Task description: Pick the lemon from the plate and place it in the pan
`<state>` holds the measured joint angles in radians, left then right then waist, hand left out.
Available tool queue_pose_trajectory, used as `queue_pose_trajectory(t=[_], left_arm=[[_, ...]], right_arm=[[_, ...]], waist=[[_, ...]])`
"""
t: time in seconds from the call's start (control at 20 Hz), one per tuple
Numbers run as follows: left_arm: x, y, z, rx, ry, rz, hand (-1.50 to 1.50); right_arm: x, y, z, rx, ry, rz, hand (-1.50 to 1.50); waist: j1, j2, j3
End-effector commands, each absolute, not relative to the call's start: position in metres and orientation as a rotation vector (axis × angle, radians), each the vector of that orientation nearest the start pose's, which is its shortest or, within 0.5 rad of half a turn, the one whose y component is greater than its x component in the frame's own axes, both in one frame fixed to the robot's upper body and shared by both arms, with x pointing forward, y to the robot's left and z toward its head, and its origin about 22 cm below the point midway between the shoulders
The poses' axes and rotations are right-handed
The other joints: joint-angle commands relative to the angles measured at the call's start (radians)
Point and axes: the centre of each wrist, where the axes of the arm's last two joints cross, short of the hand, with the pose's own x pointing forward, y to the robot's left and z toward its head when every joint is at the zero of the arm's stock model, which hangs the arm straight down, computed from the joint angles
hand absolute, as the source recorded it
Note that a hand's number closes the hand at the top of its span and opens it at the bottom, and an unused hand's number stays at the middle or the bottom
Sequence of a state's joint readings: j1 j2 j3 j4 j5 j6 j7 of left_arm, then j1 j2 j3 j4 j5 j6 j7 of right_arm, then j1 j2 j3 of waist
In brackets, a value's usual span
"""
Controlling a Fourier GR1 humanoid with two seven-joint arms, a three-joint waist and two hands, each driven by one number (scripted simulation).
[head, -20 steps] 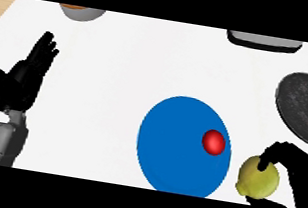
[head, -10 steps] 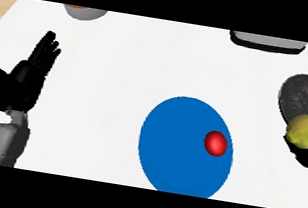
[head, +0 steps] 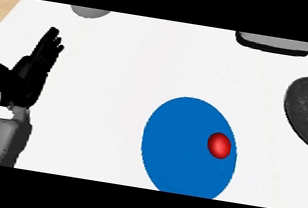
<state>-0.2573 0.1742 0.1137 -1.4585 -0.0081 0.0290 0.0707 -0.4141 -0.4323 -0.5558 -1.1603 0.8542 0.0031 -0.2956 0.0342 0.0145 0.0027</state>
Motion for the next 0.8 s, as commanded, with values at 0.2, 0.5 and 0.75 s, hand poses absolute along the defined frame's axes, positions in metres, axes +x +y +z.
queue_pose_trajectory(t=[0.2,0.5,0.75], left_arm=[[0.309,0.269,0.047,0.143,-1.645,-0.095,0.0],[0.305,0.254,0.053,0.154,-1.655,-0.092,0.0],[0.312,0.249,0.059,0.135,-1.66,-0.097,0.0]], right_arm=[[0.333,-0.473,0.072,-1.233,-1.477,0.546,1.5],[0.332,-0.479,0.049,-1.073,-1.436,0.485,1.5],[0.335,-0.472,0.033,-0.759,-1.347,0.475,-1.5]], waist=[[0.024,0.013,0.002],[0.042,0.016,0.005],[0.05,0.022,0.006]])
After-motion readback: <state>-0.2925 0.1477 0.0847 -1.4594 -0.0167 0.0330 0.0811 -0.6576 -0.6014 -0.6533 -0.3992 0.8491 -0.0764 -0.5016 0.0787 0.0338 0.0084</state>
